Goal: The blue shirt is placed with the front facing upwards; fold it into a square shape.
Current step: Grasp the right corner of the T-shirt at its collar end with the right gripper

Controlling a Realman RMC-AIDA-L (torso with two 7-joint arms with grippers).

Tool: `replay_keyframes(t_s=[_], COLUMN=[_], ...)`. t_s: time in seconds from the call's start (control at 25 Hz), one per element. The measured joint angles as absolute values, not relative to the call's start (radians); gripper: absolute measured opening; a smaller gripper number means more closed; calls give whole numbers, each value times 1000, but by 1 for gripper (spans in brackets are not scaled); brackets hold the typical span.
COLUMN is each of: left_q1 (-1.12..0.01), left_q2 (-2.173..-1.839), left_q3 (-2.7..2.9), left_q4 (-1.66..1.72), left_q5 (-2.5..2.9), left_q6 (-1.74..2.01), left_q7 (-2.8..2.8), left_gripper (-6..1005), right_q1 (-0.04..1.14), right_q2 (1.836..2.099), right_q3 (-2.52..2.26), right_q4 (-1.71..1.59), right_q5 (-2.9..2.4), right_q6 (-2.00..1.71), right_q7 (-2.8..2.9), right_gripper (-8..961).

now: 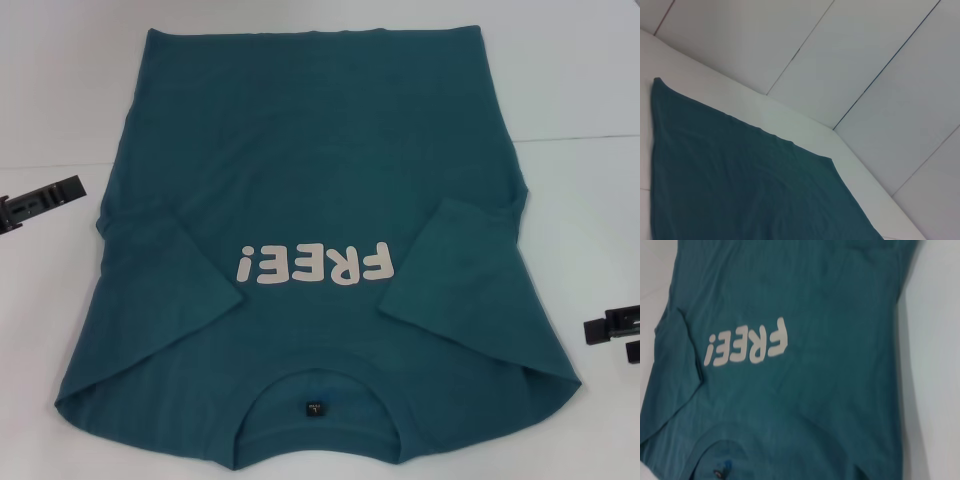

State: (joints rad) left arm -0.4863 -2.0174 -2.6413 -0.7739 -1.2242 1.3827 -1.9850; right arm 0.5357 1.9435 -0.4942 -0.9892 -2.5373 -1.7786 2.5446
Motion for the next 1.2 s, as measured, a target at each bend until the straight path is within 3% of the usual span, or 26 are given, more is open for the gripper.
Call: replay_keyframes(t_s=[1.2], left_q1=[-516], left_q2=[-2033], left_q3=[-2637], left_q4=[-773], left_q5=[-1218], left_q6=[1343], left_q7=[-1959], left_gripper=[826], right_q1=[550], right_q2=[1960], right_q3=[-494], right_q4=[-753], right_q5=[-2536], right_q6=[-1595], right_q7=[2470], right_gripper=[887])
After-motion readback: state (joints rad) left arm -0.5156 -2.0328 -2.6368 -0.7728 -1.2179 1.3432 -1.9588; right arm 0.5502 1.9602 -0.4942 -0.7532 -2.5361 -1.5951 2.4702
